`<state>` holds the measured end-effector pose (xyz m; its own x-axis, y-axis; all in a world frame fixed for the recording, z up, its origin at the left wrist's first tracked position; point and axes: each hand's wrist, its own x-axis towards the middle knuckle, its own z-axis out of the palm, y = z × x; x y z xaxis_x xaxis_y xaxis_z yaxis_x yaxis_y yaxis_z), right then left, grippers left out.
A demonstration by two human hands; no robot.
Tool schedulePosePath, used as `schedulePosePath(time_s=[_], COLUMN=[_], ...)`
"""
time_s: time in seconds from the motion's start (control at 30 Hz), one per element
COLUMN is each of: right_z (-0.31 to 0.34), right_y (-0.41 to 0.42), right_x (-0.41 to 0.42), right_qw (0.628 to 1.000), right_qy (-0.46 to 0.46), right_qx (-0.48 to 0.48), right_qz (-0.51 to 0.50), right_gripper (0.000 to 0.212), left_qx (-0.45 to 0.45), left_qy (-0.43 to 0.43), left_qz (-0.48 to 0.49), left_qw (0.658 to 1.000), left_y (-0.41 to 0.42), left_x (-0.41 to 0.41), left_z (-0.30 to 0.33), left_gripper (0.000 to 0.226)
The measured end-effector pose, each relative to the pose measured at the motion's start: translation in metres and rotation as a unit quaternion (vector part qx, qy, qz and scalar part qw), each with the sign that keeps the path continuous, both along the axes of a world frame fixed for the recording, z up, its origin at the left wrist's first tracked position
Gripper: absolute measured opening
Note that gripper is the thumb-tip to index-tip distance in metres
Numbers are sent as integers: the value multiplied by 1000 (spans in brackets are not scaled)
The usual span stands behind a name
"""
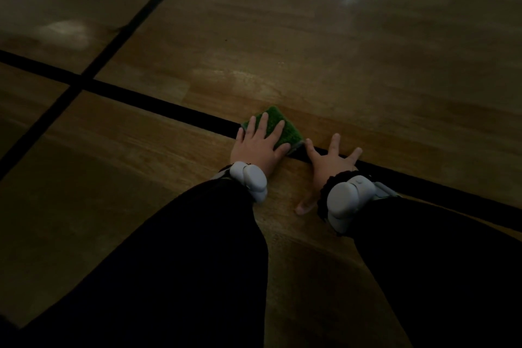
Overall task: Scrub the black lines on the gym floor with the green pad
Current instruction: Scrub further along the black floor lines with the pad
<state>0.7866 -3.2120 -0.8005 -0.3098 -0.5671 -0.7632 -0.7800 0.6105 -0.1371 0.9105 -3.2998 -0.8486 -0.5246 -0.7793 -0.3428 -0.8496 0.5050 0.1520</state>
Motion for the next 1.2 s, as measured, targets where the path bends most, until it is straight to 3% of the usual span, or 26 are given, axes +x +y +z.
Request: schedulePosePath(time_s=[0.17,0.4,0.63,0.87,1.1,1.2], right_z=[1,-1,2,0,-2,1], right_y=[0,1,0,-1,3,16], right_x=[0,0,0,1,3,3], right_qw=[1000,1000,1000,1000,998,998], right_qy=[4,9,6,16,13,12], right_qx=[4,-14,-3,-7,-52,-57], right_qz=[4,6,18,18,-27,0], right_gripper=[145,132,141,134,94,115], left_qx=[18,21,7,-9,18,32], left_qy=[-4,-45,-52,-32,-14,-22], left_qz=[69,222,274,196,85,70], left_qw=[997,974,960,980,996,997], left_y=[-28,-64,-58,-38,5,14], left_x=[40,119,106,83,49,49], left_z=[7,8,8,6,5,10], left_gripper=[61,61,58,57,56,57])
